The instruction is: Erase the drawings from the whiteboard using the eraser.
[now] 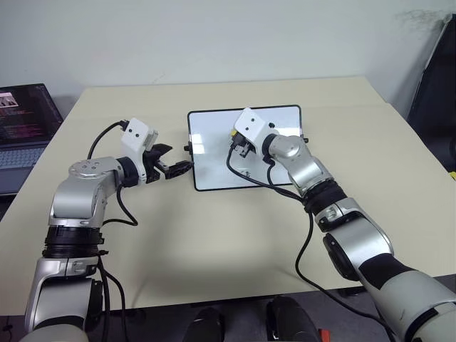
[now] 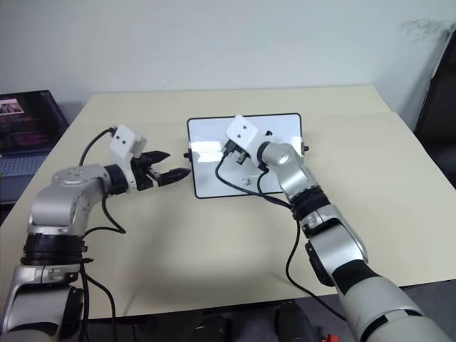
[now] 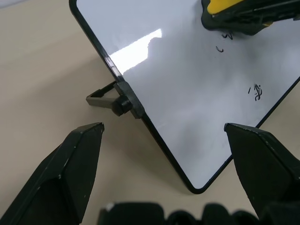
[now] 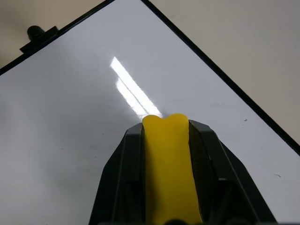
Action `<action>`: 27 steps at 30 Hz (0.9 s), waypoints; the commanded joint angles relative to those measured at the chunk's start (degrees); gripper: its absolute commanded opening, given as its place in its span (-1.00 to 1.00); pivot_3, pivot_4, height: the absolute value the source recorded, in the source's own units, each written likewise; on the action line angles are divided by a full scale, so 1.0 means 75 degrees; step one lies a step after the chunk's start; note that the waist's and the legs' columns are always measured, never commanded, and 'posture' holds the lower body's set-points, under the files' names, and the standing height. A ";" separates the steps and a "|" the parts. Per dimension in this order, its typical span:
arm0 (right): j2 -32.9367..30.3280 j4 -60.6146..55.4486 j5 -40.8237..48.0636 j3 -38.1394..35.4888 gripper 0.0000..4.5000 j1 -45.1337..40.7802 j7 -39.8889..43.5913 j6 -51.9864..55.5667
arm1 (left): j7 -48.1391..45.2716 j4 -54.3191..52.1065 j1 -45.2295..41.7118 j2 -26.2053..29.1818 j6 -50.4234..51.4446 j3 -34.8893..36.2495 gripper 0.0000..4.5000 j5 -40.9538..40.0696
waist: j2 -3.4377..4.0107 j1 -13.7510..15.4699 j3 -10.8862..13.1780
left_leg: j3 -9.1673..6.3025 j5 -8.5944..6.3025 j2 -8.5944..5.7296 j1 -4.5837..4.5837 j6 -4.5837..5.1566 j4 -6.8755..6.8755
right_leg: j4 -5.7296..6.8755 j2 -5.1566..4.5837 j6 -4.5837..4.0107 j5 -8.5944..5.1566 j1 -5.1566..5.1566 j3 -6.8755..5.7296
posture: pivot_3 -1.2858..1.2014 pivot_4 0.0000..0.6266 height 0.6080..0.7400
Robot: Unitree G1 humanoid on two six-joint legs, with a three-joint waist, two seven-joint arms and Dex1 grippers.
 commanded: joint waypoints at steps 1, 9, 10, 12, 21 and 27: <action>-0.0034 -0.0361 0.0385 -0.0390 -0.57 0.0025 0.0065 0.0294 | 0.0024 -0.0324 -0.0019 0.0001 -0.0126 0.0094 1.00 -0.0087 | 0.0000 0.0000 0.0000 | 0.0000 0.0000 0.0000 0.0000 0.0000 0.0000 | 0.0000 0.0000 0.0000 0.0000 0.0000 0.0000 | 0.03 -0.52 1.00; -0.0519 -0.4109 0.1944 -0.1162 -0.57 0.1528 0.1230 0.1900 | -0.0321 -0.1159 0.0615 -0.0047 -0.0912 0.0207 1.00 -0.0277 | 0.0001 0.0016 0.0001 | -0.0002 0.0001 0.0005 -0.0032 -0.0005 -0.0005 | -0.0017 -0.0009 0.0003 -0.0002 -0.0025 0.0001 | 0.03 -0.52 1.00; -0.0727 -0.4655 0.1991 -0.1167 -0.57 0.1873 0.1347 0.1959 | -0.0316 -0.1304 0.0717 -0.0085 -0.0952 0.0221 1.00 -0.0331 | 0.0000 0.0021 0.0001 | -0.0003 0.0008 0.0005 -0.0053 -0.0016 -0.0004 | -0.0018 -0.0010 0.0003 -0.0002 -0.0044 0.0000 | 0.03 -0.52 1.00; -0.1132 -0.5510 0.2018 -0.1143 -0.57 0.2552 0.1485 0.1931 | -0.0275 -0.1565 0.0895 -0.0162 -0.0921 0.0241 1.00 -0.0459 | 0.0000 0.0049 0.0000 | -0.0011 0.0013 0.0004 -0.0103 -0.0025 0.0006 | -0.0017 -0.0012 0.0003 -0.0002 -0.0084 -0.0005 | 0.03 -0.52 1.00; -0.2311 -0.7553 0.1757 -0.1028 -0.57 0.5370 0.1501 0.0936 | 0.0404 -0.1888 0.1408 -0.0308 -0.0968 0.0233 1.00 -0.0290 | 0.0001 0.0182 0.0002 | 0.0006 -0.0001 0.0008 -0.0095 0.0002 0.0008 | -0.0011 -0.0008 0.0005 -0.0003 -0.0074 -0.0006 | 0.03 -0.52 1.00; -0.2257 -0.7513 0.1445 -0.0801 -0.57 0.5990 0.1090 0.0081 | 0.0376 -0.2120 0.1422 -0.0338 -0.0766 -0.0002 1.00 -0.0404 | -0.0002 0.0198 0.0003 | 0.0018 0.0000 0.0009 -0.0085 0.0001 0.0008 | -0.0008 -0.0004 0.0005 -0.0003 -0.0065 -0.0006 | 0.03 -0.52 1.00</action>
